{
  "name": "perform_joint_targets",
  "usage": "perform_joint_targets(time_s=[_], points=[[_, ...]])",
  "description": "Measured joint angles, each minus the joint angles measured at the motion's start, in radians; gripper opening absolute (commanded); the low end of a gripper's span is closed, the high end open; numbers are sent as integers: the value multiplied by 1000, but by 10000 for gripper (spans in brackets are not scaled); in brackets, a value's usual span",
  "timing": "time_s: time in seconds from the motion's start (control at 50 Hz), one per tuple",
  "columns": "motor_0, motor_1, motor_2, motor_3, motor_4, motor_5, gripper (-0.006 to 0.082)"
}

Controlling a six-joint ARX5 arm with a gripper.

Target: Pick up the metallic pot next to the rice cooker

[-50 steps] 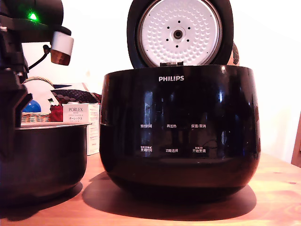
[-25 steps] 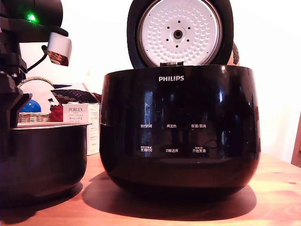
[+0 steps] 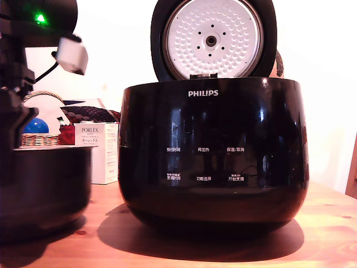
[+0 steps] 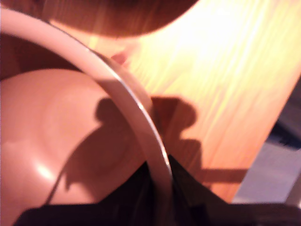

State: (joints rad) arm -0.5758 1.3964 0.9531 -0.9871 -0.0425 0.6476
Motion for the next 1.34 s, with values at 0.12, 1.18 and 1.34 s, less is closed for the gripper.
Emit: perform_joint_targets(time_s=[0.12, 1.18, 1.34], points=[[1, 0, 29, -65, -51, 2, -24], [-92, 21, 552, -381, -150, 37, -24], [-92, 21, 554, -386, -151, 37, -24]])
